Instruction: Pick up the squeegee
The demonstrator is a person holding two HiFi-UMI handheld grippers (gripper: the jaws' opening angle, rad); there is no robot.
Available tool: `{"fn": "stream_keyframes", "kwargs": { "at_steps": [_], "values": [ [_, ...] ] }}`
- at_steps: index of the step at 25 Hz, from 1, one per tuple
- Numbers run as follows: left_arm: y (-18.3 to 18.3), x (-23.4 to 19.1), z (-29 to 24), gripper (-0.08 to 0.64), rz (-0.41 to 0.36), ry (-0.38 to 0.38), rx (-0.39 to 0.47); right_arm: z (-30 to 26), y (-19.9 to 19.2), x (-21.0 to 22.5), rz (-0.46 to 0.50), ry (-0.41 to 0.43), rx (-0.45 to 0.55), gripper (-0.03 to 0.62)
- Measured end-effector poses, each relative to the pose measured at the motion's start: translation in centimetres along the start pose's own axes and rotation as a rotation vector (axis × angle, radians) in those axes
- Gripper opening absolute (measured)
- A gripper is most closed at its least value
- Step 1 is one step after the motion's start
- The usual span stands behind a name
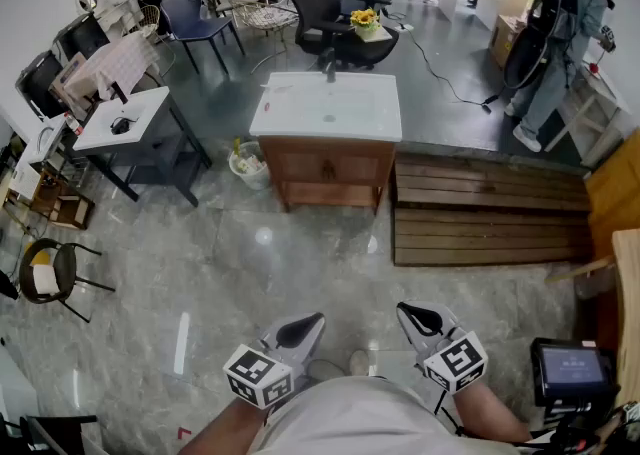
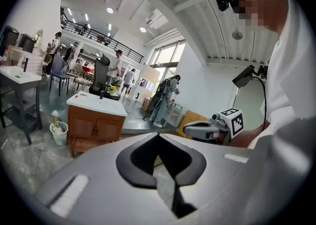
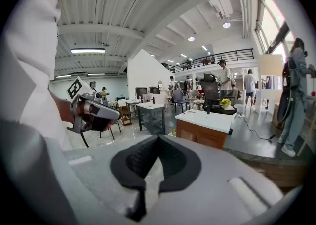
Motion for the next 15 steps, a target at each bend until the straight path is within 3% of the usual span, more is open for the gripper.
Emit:
{"fn": "stream_keyframes", "kwargs": {
  "at_steps": [6, 11, 15],
  "values": [
    [1.4, -1.3, -5.3, 0.003, -0.044, 0.076, 0.04, -1.2, -1.7, 6.0, 0.013, -0.005, -0.011, 0.002],
    [2.8, -4.1, -7.2, 0.003, -0.014, 0.098, 0.028, -3.7, -1.3, 8.8, 0.004, -0.005, -0.016, 0.005],
    [4.2, -7.8, -9.9, 0.022, -0.016, 0.083, 0.031, -7.0, -0.5, 10.8, 0.011, -0.037, -0.005, 0.06]
  ]
}}
Point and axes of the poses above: the fingertips, and each gripper's own axes: z backward along the fingers, x to its right, y out of its top, the point moved 8 cm from there along z, backward along the fingers, and after that the axes turned 9 degrees about -y, right-handed, at the moved point
